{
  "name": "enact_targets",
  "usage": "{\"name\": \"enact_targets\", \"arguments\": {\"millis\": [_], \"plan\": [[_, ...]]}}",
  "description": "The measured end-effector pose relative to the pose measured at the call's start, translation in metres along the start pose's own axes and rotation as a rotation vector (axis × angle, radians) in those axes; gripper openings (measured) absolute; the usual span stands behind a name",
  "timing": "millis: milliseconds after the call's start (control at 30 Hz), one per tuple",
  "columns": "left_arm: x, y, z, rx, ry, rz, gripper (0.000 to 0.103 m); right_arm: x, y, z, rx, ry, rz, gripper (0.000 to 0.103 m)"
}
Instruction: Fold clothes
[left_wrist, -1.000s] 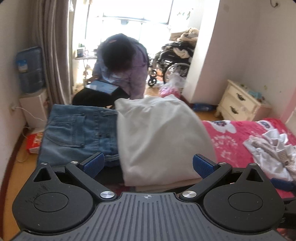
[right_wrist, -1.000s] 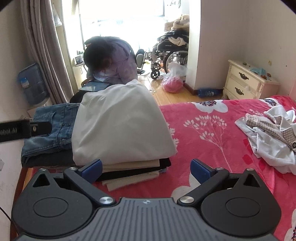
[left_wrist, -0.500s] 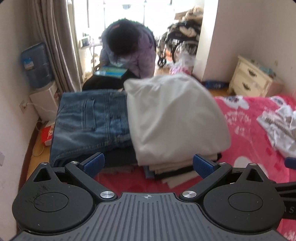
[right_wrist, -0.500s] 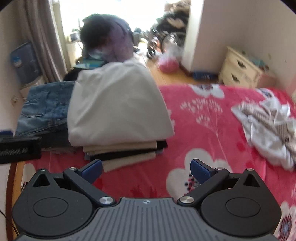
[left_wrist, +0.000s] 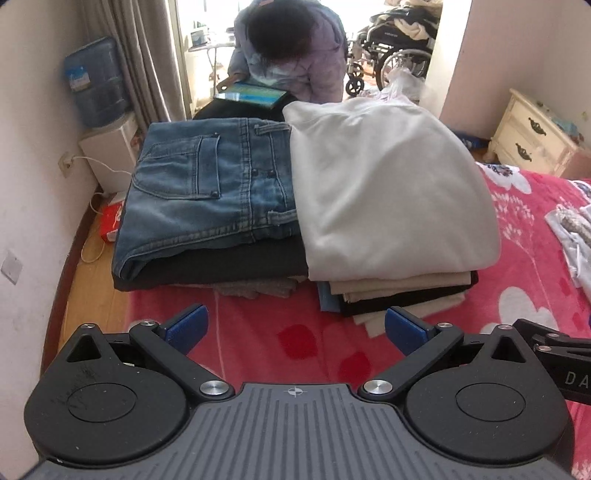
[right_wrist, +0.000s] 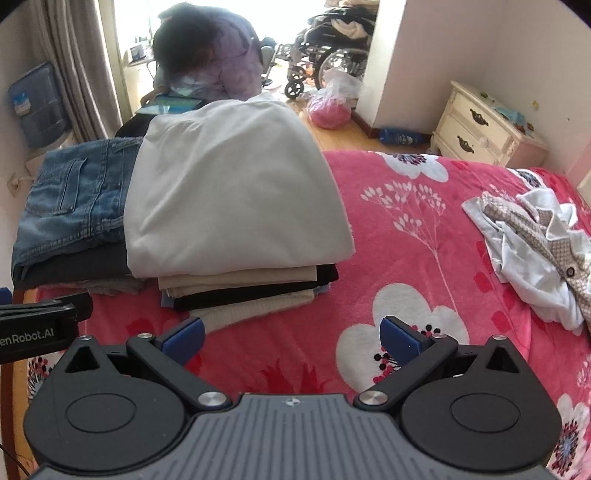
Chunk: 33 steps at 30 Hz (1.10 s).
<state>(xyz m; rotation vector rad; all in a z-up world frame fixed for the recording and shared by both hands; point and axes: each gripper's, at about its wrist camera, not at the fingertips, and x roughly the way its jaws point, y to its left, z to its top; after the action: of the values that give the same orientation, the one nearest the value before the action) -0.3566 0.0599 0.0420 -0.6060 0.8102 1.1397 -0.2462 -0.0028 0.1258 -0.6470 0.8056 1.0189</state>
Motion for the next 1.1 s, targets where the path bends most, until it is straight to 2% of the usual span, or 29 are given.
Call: {"name": "enact_targets", "arguments": {"millis": [300, 767, 1100], "plan": [[0.009, 0.005, -0.001, 0.013, 0.014, 0.020, 0.103, 0.002, 0.009, 0.003, -0.019, 0.006, -0.017, 0.103], [0.006, 0.011, -0.002, -0.003, -0.007, -0.017, 0.103, -0.004, 0.012, 0.000, -0.027, -0.002, -0.021, 0.103], [0.000, 0.011, -0.004, 0.000, -0.028, -0.014, 0.103, -0.006, 0.014, -0.001, -0.025, -0.003, -0.022, 0.103]]}}
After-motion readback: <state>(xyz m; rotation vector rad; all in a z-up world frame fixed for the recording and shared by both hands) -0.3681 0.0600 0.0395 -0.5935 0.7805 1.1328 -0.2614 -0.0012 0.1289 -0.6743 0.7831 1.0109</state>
